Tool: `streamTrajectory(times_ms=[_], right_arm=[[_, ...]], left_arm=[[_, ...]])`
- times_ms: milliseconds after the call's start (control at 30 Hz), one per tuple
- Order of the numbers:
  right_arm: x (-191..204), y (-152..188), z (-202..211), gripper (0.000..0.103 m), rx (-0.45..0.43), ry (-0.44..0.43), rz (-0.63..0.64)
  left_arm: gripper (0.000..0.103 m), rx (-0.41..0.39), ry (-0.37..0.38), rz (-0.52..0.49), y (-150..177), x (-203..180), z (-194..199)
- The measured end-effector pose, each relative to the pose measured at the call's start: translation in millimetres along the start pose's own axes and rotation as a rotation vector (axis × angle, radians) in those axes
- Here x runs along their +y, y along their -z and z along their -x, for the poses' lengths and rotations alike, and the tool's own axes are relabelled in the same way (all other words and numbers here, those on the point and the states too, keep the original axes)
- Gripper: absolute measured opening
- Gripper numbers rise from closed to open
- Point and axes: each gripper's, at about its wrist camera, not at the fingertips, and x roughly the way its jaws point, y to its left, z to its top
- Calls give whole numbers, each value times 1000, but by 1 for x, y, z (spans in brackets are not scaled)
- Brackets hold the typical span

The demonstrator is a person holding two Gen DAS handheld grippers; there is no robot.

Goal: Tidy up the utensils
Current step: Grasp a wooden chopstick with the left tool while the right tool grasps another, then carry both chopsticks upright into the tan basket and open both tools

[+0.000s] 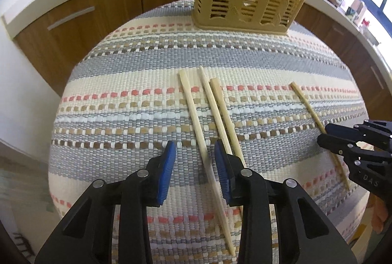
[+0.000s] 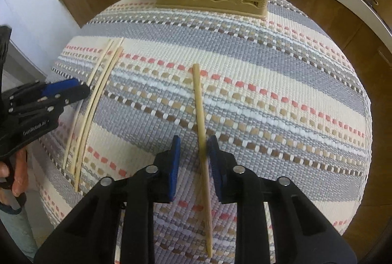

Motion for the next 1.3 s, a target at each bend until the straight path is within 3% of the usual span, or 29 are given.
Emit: streamTrajectory(times_ms=[200,300,400,533,700,1033,1300], right_arm=[[-5,-14,-5,5,74,-2,-8],[-7,-17,-5,4,89,-5,-7],[-8,-17,-4,4,80,-1,-6],[-6,-13,0,4,53,-1,-2],[-10,-8,25,4,-33,-59,7],[-13,-14,111,4,-302,-143,48],[-19,-39,162,4,-512,-172,67]], left_arm=[[31,89,-64,-74,-13,-12,-8],[21,100,-85,-67,-17,-16,-8],[5,98,-105,-73,-18,-23,-9],[4,66,-143,-98,-14,-33,-7],[4,-41,-98,-61,-12,-32,18],[4,-390,9,-36,-24,-43,113],[4,-648,92,-24,-44,-50,168]])
